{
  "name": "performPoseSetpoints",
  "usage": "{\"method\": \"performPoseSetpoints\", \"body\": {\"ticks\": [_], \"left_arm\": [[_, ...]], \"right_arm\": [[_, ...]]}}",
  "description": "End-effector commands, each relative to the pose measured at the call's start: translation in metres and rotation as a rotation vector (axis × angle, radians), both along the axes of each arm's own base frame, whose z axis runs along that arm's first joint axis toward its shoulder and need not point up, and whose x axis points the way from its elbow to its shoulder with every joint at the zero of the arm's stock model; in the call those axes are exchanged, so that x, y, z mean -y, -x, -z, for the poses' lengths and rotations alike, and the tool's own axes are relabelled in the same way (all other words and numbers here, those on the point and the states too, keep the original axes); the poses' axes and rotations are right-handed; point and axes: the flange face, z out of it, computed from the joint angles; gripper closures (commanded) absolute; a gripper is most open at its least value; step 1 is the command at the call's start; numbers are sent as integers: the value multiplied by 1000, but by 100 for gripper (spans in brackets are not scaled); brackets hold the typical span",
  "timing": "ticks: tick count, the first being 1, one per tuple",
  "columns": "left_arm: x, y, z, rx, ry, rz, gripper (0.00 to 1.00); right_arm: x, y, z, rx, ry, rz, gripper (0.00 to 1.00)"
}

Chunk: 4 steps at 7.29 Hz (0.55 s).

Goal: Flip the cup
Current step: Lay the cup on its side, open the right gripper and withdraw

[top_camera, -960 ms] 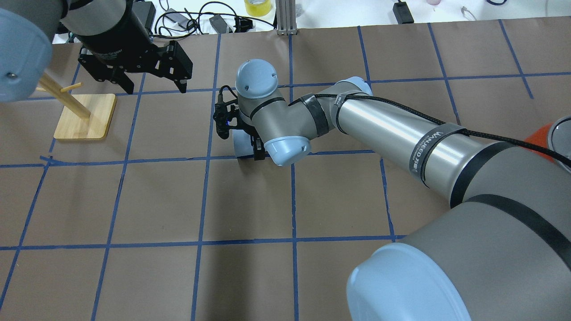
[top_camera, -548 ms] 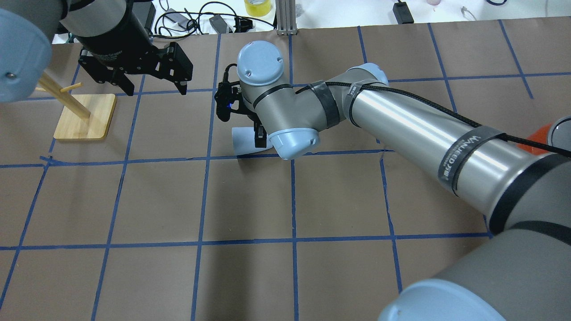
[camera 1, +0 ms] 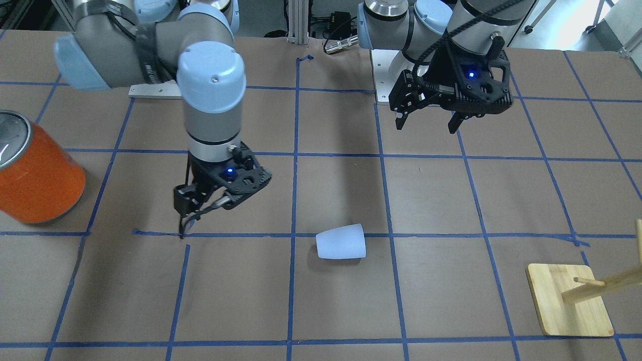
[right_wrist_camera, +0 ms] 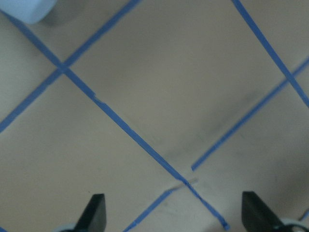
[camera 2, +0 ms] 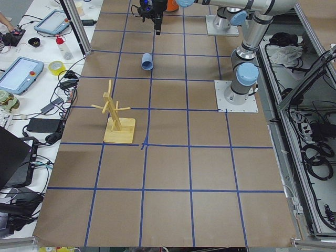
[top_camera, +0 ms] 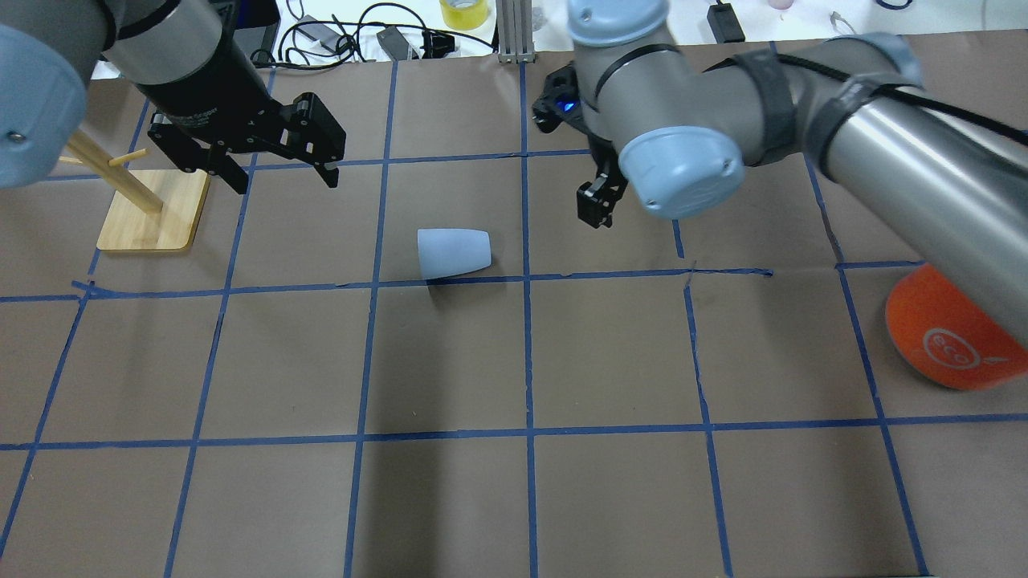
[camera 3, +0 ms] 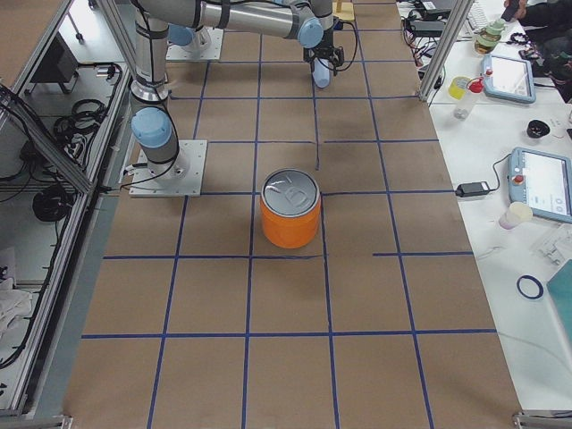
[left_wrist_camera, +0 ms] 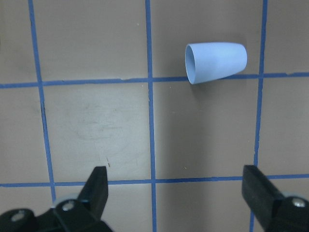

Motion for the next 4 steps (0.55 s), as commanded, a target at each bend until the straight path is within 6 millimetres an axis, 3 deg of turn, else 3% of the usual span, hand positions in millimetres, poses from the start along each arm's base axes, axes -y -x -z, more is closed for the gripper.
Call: {"method": "performPoseSetpoints", "body": {"ticks": [1, 3, 4], "left_arm": [[22, -48, 28, -205, -16, -6, 0], [39, -79, 97, -452, 23, 55, 0], [46, -86, 135, -526, 43, 28, 0]], "right_arm": [[-10, 90, -48, 29, 69, 524, 0], [-41, 101, -85, 40, 77, 637, 0], [-53, 95, -99, 109, 68, 649, 0]]}}
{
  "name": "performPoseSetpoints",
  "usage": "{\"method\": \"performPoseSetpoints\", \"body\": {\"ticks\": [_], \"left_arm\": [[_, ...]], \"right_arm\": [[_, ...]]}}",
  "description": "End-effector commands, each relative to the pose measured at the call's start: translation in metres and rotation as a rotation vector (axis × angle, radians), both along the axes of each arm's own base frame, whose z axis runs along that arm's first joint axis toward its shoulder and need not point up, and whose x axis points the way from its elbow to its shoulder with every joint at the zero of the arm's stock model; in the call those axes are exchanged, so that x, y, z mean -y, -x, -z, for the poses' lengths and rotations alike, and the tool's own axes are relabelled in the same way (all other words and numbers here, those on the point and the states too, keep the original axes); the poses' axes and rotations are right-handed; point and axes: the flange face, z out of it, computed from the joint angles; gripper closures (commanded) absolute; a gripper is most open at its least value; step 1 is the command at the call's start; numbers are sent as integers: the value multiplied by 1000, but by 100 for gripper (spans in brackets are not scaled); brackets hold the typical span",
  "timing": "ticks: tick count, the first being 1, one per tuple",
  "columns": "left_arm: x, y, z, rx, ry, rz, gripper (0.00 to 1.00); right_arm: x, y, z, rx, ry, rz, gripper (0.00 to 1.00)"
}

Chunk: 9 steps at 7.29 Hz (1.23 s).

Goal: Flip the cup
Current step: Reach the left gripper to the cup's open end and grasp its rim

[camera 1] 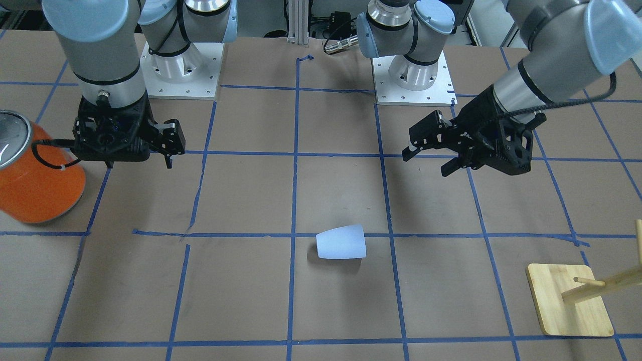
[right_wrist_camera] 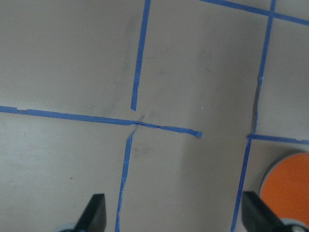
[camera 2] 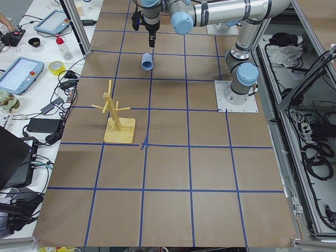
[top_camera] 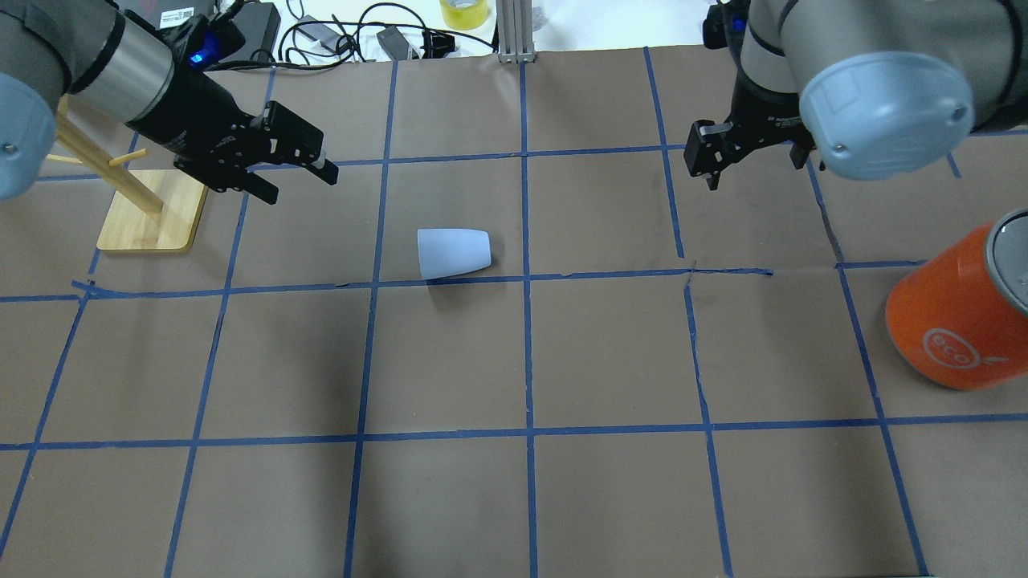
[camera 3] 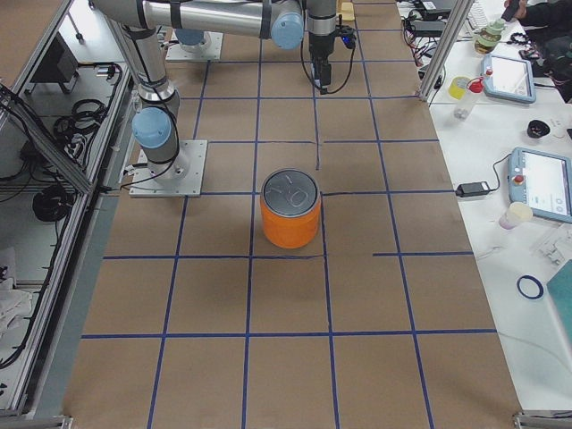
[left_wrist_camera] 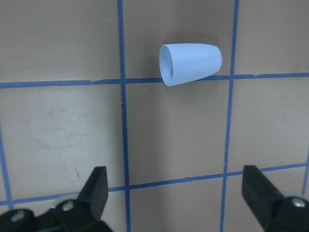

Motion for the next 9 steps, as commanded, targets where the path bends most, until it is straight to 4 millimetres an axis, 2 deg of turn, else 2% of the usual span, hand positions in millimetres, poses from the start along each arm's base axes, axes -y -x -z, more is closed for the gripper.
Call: {"method": "performPoseSetpoints", "body": {"ticks": [1, 2, 4, 5, 7, 9], "left_arm": [[15, -15, 88, -135, 23, -26, 0], [20, -11, 117, -198, 21, -35, 0], [31, -5, 170, -337, -54, -65, 0], [39, -5, 189, -366, -43, -70, 0], [49, -7, 223, -371, -38, -70, 0], [52, 7, 238, -492, -59, -93, 2]], "right_arm": [[-27, -9, -25, 144, -18, 48, 0], [-28, -10, -26, 158, -26, 48, 0], [-47, -1, -40, 150, -78, 69, 0], [-44, 3, -39, 143, -71, 75, 0], [-41, 4, -38, 149, -70, 79, 0], [-37, 8, -41, 152, -40, 91, 0]]}}
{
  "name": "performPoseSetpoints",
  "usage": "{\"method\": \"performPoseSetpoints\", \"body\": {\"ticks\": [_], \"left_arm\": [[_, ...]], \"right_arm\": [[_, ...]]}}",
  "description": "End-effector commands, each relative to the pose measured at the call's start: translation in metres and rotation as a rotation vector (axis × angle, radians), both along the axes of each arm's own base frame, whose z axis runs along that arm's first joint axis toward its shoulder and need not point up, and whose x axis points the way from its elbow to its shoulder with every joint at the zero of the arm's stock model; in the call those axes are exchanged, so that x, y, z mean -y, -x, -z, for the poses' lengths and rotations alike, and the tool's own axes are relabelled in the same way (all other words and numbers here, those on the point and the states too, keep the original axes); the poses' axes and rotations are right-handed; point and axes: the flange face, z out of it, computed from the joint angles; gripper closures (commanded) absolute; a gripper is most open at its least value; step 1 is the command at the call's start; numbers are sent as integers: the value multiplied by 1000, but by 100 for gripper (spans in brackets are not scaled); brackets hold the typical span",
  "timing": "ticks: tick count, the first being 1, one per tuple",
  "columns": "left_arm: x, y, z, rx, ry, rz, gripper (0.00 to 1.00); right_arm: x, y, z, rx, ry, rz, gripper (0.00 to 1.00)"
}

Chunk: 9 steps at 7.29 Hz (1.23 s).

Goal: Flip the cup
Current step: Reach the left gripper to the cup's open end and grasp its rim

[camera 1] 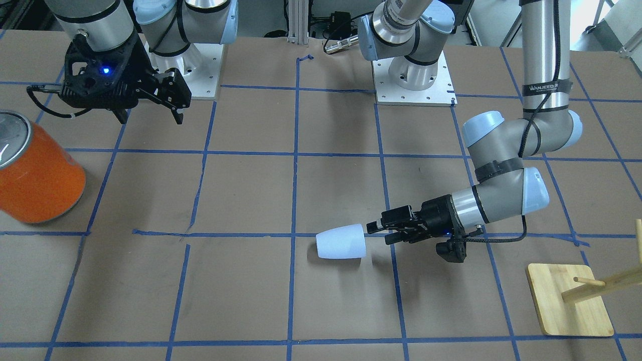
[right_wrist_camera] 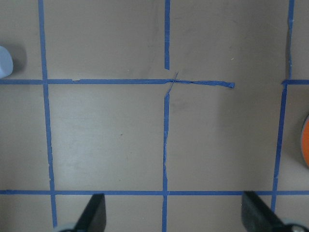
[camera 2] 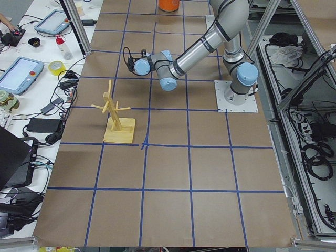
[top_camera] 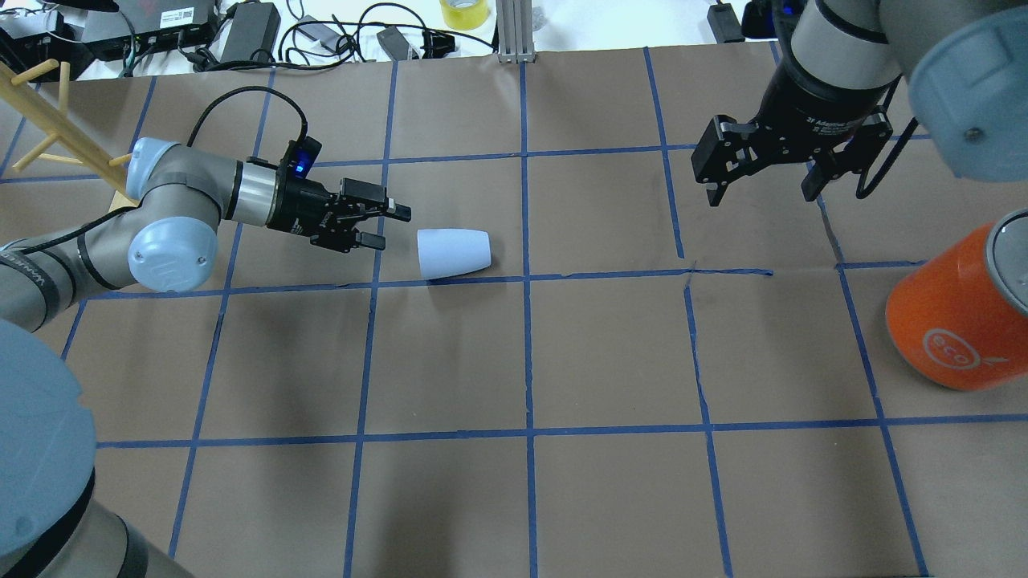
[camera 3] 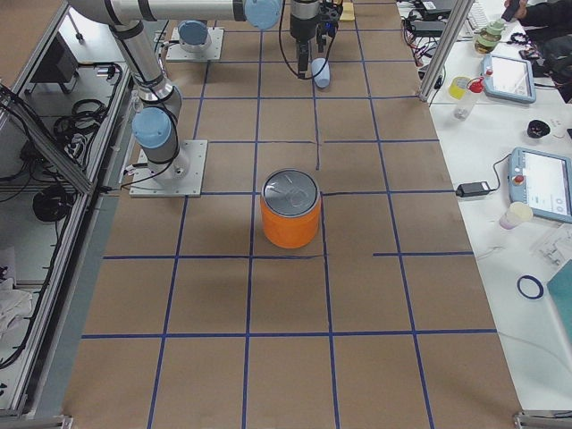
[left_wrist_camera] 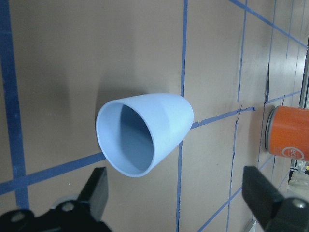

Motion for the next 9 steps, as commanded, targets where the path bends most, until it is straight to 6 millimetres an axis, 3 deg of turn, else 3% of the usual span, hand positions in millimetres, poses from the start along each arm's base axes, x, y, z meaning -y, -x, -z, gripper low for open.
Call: {"method": "performPoseSetpoints", "body": {"ticks": [1, 4, 6, 7, 8, 9], "left_arm": [[0, 25, 17, -55, -30, 16, 8], [-3, 43, 26, -61, -81, 23, 11], [-3, 46, 29, -63, -100, 20, 28], [-1, 50, 29, -145, -97, -3, 50], [1, 51, 27, -168, -91, -9, 60], [1, 50, 26, -167, -89, -10, 81]], "right_arm": [[4, 11, -1, 0, 10, 53, 0], [4, 16, -1, -7, 9, 75, 0], [2, 15, 1, 3, -7, 87, 0], [2, 14, 1, 5, -5, 86, 0], [3, 15, 1, 5, -2, 87, 0], [3, 16, 0, 4, -2, 90, 0]]}}
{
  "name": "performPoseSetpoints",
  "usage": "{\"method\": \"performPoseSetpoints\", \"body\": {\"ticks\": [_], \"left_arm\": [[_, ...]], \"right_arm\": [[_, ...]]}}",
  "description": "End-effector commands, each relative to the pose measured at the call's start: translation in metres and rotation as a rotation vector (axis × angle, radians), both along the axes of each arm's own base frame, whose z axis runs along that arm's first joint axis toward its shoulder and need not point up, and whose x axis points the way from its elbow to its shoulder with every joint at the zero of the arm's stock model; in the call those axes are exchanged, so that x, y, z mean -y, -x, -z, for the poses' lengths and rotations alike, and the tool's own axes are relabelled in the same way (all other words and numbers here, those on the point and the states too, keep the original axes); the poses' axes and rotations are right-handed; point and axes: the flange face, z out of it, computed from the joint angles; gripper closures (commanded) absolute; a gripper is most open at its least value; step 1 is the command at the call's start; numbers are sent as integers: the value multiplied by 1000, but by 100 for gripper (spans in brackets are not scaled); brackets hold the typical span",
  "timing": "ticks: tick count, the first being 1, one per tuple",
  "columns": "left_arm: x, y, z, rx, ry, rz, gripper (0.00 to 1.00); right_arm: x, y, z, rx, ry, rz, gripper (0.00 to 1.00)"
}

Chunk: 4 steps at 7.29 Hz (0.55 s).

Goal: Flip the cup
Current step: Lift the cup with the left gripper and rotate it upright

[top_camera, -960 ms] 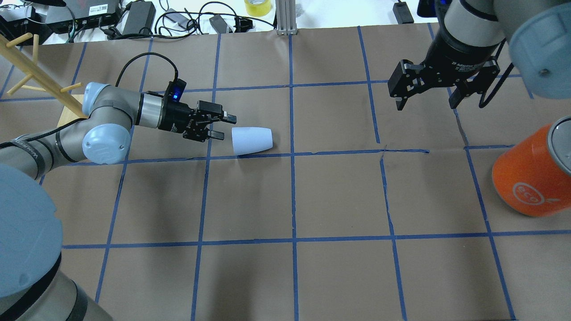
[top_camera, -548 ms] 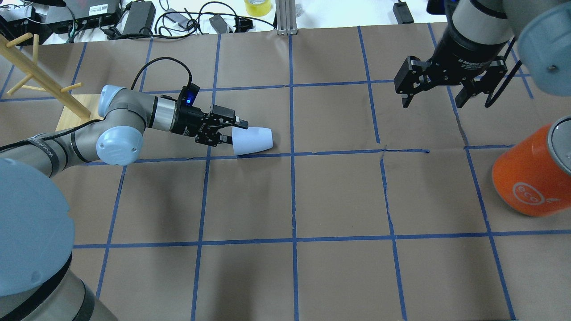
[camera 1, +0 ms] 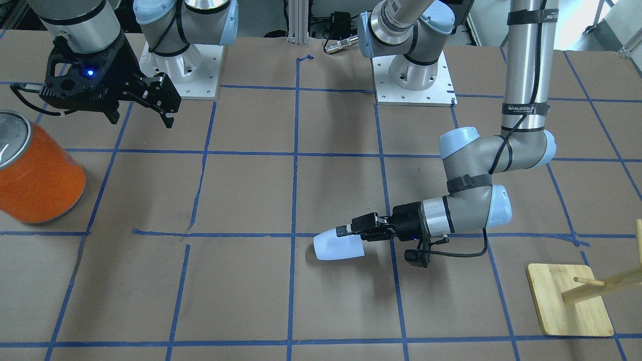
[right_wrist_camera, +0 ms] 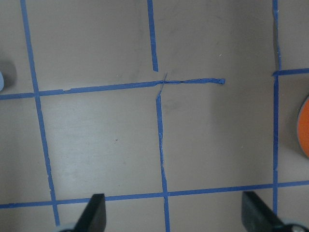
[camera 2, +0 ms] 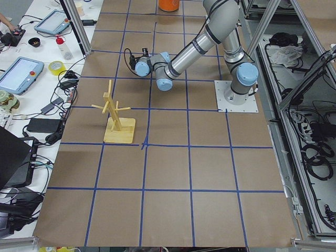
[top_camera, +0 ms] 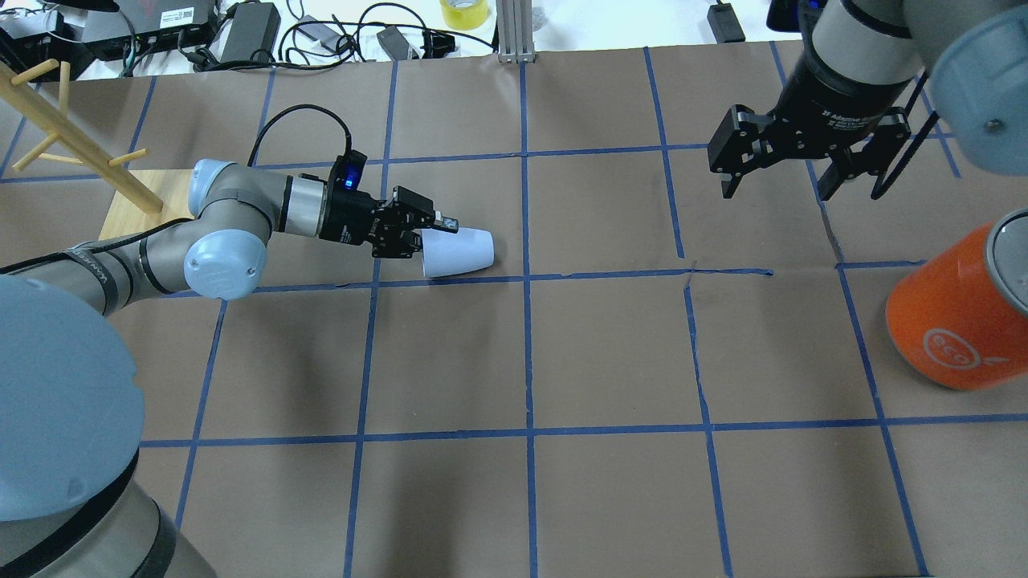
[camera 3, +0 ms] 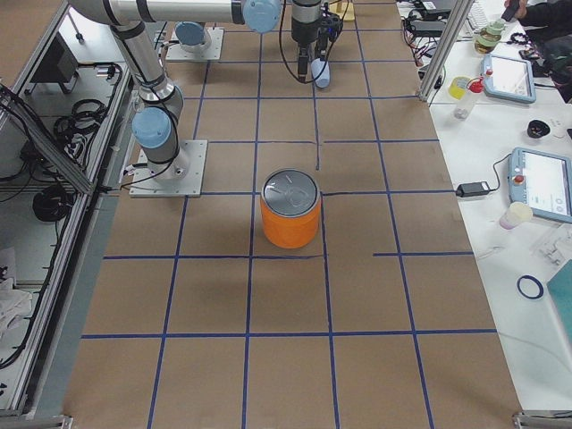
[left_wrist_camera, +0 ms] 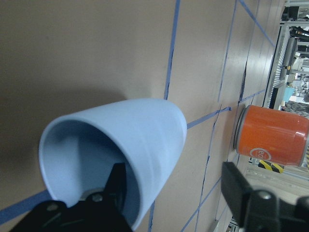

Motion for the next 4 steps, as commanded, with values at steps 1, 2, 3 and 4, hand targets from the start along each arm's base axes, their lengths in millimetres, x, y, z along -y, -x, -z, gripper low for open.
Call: {"method": "performPoseSetpoints", "body": {"ticks": [1, 2, 3, 4], "left_arm": [[1, 0, -1, -21, 2, -8, 100], [1, 0, -2, -20, 3, -8, 100], [1, 0, -9, -16, 14, -9, 100], [0, 0, -11, -10, 16, -7, 100]], "right_arm": [[0, 1, 0, 1, 1, 5, 0], [1, 1, -2, 0, 12, 3, 0], [2, 2, -1, -3, 13, 2, 0], [2, 3, -1, -10, 13, 2, 0]]}}
